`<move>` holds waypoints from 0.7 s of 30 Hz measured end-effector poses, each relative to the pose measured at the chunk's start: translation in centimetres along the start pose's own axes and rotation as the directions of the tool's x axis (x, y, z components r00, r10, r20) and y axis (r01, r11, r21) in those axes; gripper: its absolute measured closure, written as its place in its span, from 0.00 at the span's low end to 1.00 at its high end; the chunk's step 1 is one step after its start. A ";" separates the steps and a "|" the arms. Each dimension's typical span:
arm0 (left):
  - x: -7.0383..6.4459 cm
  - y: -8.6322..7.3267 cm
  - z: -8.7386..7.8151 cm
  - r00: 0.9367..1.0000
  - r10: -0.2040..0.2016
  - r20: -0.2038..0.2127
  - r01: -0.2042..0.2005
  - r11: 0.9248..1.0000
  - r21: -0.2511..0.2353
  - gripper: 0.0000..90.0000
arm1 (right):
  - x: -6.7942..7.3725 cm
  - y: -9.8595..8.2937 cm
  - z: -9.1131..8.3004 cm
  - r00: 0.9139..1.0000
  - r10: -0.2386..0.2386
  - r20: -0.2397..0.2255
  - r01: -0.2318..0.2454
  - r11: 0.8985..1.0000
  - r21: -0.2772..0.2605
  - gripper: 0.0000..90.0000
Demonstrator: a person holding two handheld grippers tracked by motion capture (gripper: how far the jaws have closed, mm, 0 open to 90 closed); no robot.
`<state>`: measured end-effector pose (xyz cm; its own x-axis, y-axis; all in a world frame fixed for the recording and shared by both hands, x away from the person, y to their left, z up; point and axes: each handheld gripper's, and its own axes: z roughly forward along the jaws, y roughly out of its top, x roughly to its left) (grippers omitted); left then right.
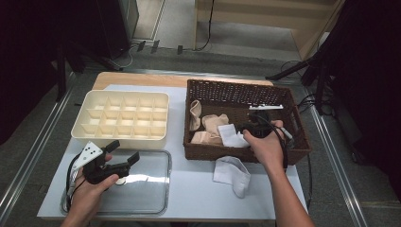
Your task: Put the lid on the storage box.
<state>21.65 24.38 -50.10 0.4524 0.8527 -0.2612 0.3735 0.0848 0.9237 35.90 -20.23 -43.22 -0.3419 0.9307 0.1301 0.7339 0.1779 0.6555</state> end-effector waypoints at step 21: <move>1.0 0.1 0.4 1.000 -0.024 -0.002 0.024 1.000 -0.008 0.09 | -4.5 1.5 4.5 0.985 0.128 0.113 -0.156 0.945 0.287 0.44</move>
<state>22.46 25.07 -50.40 0.4417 0.8515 -0.2826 0.3779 0.1091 0.9194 41.17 -22.69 -46.17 -0.1764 0.9759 0.1282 0.9154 0.1148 0.3859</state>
